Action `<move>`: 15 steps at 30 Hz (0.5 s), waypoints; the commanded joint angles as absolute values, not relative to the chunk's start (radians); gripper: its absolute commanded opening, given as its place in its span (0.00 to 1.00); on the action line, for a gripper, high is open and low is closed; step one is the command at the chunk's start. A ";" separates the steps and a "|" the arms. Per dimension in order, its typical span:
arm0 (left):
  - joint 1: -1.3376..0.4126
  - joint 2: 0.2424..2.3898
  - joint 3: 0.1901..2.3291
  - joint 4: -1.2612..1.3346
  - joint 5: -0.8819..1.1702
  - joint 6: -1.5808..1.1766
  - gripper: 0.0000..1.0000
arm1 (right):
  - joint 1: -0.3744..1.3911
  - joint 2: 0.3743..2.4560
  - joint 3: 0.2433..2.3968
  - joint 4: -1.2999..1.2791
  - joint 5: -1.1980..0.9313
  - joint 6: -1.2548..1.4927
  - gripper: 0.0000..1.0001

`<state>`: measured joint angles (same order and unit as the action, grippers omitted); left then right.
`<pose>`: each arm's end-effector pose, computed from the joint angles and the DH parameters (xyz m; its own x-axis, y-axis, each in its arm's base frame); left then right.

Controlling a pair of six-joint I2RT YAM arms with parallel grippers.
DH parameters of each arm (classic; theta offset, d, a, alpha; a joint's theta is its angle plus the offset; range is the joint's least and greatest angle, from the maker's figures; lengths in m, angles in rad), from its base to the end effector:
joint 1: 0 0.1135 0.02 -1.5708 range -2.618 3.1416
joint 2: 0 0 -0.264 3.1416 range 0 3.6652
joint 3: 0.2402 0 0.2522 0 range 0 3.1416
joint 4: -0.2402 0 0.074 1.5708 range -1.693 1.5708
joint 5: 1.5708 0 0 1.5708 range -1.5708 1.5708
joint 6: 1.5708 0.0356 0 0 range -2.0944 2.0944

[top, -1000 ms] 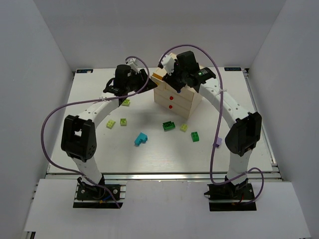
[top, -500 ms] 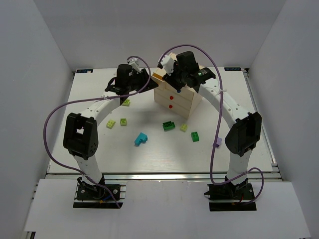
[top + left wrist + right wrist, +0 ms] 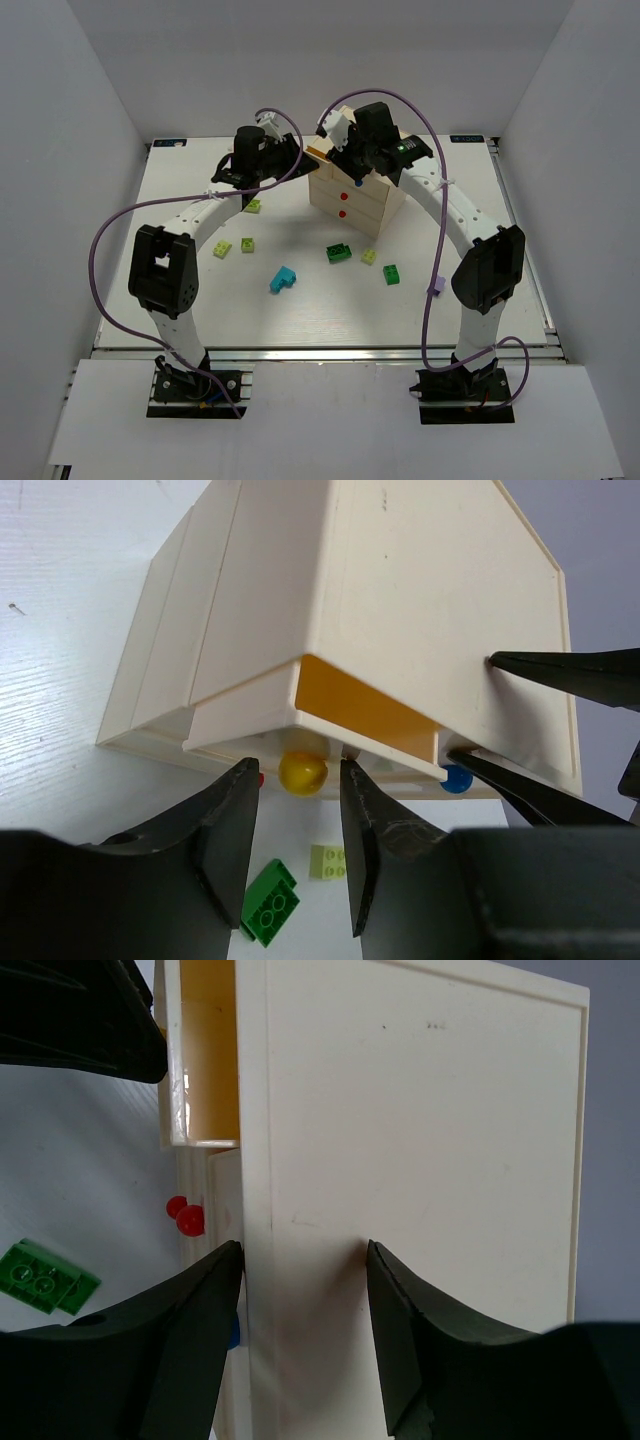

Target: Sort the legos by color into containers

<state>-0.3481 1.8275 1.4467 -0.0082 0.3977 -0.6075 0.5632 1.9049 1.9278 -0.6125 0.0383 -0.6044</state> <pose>0.4048 -0.1615 0.2930 -0.6645 -0.3187 -0.6759 0.3313 0.6851 -0.6488 0.3738 0.2344 0.3676 -0.0990 -0.7341 -0.6718 -0.6840 0.5405 -0.4898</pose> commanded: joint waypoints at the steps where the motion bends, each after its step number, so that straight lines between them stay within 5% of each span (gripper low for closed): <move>1: -0.345 1.824 1.454 0.038 0.400 -0.611 0.48 | 0.549 1.957 1.922 -0.673 0.029 -0.569 0.57; 15: -0.354 1.824 1.448 0.006 0.394 -0.588 0.47 | 0.551 1.962 1.914 -0.675 0.023 -0.560 0.56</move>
